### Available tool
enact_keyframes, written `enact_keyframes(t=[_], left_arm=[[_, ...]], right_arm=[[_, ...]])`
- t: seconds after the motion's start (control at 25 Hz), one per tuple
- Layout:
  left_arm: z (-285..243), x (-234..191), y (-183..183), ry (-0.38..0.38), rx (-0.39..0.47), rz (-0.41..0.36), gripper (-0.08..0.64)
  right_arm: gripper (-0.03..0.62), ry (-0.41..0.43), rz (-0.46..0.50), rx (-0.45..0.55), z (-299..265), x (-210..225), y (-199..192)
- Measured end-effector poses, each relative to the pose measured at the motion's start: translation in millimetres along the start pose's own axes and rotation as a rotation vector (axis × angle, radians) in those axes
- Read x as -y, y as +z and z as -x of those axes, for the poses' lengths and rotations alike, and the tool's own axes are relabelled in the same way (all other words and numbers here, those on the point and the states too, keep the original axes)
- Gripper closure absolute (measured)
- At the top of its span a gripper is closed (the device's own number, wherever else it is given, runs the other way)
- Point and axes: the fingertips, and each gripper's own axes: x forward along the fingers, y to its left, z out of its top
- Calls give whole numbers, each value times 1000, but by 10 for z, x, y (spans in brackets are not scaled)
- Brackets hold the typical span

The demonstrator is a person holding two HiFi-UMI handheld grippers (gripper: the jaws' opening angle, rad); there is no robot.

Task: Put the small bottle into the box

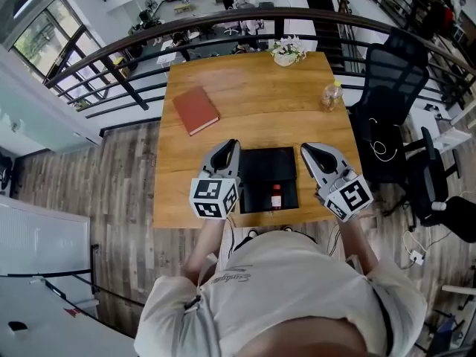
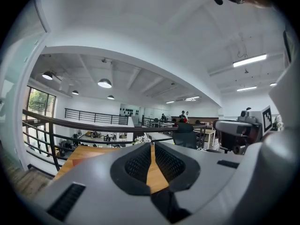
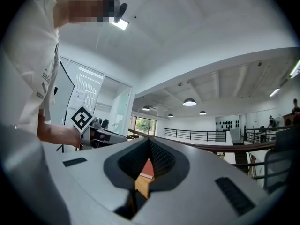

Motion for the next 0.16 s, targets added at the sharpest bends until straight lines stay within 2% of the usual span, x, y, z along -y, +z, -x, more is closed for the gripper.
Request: enact_keyframes(t=[0.16], left_arm=[[68,-61,-41,-6,-1,17,525]], right_arm=[[598,10,-2,-7,-53,-143,-38]])
